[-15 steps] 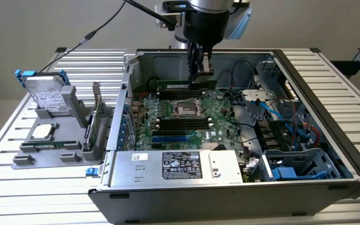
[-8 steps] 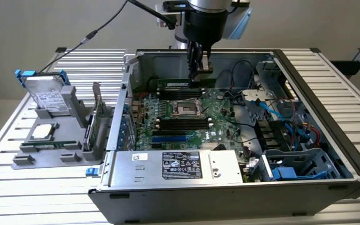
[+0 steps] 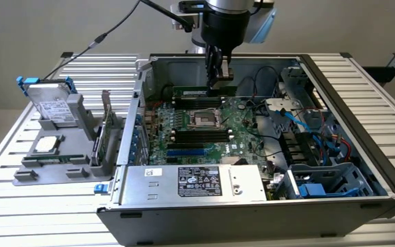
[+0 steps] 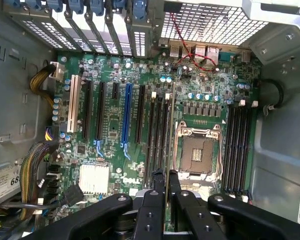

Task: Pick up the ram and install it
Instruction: 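Insert the ram into the slot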

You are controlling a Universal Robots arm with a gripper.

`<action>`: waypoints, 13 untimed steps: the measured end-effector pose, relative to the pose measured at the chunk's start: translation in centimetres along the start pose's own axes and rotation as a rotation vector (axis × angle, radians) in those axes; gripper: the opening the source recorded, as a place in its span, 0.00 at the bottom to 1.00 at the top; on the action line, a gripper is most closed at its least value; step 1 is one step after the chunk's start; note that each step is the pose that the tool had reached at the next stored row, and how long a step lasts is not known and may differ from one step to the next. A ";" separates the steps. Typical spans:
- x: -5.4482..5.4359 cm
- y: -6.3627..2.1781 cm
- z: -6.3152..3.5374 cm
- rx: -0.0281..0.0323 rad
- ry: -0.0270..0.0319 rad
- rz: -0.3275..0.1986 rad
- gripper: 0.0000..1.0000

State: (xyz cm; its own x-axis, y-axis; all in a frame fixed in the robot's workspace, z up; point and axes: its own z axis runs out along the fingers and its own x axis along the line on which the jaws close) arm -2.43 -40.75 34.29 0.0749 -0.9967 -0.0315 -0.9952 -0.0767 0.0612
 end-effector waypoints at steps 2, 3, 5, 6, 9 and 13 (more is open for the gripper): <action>0.0 0.00 0.00 -0.0002 0.0000 0.000 0.14; 0.0 0.00 0.00 -0.0003 -0.0001 0.000 0.14; 0.0 0.00 0.00 -0.0005 0.0000 0.000 0.14; 0.0 0.00 0.00 -0.0005 0.0000 0.000 0.14; 0.0 -0.03 0.35 -0.0005 -0.0001 0.000 0.14; -0.2 -0.10 1.06 -0.0008 0.0002 0.000 0.14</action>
State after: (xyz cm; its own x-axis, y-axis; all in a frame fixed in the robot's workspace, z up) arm -2.41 -40.54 33.24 0.0749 -0.9967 -0.0313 -0.9951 -0.0767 0.0620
